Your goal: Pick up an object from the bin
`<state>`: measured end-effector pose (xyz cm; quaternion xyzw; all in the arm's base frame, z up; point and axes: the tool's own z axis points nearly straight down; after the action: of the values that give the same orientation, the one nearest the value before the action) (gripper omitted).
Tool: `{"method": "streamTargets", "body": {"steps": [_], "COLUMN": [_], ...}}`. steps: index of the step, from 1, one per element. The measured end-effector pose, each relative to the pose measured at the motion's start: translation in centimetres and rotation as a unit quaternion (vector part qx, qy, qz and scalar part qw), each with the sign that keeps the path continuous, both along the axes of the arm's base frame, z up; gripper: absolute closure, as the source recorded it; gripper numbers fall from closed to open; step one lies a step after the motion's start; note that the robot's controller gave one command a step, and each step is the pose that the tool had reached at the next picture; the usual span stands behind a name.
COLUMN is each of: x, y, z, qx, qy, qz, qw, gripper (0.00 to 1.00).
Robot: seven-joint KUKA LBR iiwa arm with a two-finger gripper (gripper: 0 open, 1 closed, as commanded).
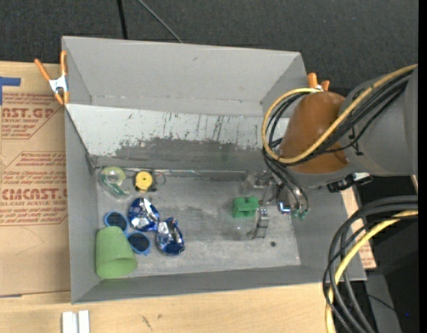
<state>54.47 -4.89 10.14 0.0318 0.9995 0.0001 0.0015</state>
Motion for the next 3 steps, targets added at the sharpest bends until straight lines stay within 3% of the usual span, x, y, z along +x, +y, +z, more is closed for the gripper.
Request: {"method": "streamTargets", "body": {"steps": [1, 2, 3], "x": [-0.1, -1.3, -1.3], "y": [-0.1, -0.1, -0.1], "z": [-0.2, -3.3, -3.3], "qx": [0.001, 0.001, 0.001], "qy": [0.0010, 0.0025, 0.0022], "qz": [-0.060, -0.140, -0.140], "qw": [0.9982, 0.9901, 0.9901], "gripper": [0.00, 0.00, 0.00]}}
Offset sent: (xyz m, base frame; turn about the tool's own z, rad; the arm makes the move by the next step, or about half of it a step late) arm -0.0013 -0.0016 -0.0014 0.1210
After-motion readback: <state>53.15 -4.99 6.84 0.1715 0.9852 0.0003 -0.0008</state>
